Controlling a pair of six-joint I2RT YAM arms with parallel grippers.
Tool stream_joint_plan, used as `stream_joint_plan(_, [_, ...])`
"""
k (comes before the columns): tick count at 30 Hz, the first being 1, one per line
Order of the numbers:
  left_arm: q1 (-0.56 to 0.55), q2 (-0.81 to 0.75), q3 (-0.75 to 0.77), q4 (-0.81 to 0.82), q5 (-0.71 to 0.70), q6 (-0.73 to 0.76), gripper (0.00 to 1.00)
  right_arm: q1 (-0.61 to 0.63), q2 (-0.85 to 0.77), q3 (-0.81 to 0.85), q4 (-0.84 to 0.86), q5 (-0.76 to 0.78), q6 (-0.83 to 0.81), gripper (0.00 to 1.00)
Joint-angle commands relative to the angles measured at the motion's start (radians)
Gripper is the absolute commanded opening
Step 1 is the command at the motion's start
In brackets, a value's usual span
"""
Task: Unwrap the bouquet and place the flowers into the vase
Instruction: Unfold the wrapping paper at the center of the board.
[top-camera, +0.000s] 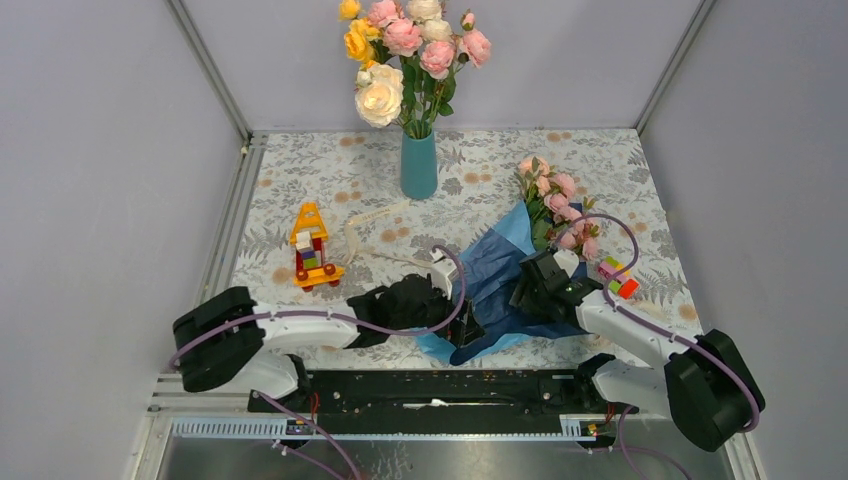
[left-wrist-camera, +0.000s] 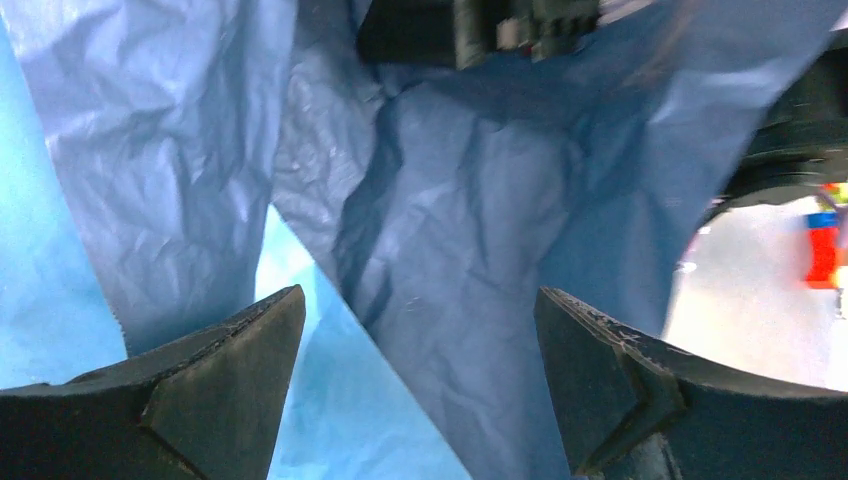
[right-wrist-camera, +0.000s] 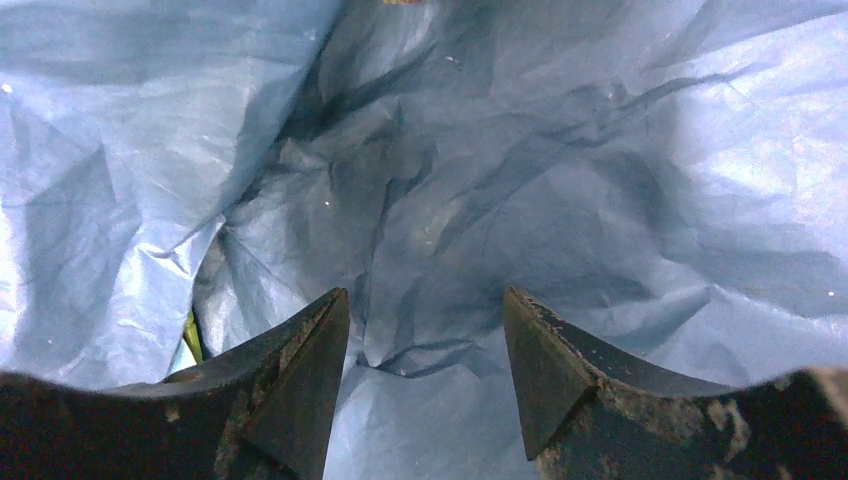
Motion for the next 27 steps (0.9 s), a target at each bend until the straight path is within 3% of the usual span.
stream_joint_plan(1, [0.002,0.073,0.012,0.052,-0.088,-0.013,0.90,-0.012,0.041,0.003,0.032,0.014,-0.003,0.65])
stream_joint_plan(15, [0.123,0.222,-0.030,0.088,-0.202,-0.056,0.90,-0.013,0.229,0.095,0.107,0.011,-0.039,0.66])
stream_joint_plan(23, [0.194,0.251,0.011,0.085,-0.195,0.058,0.90,-0.024,0.325,0.187,0.130,0.007,-0.087,0.67])
stream_joint_plan(27, [0.194,0.257,0.038,0.065,-0.172,0.102,0.90,-0.027,0.297,0.202,0.107,-0.017,-0.109,0.69])
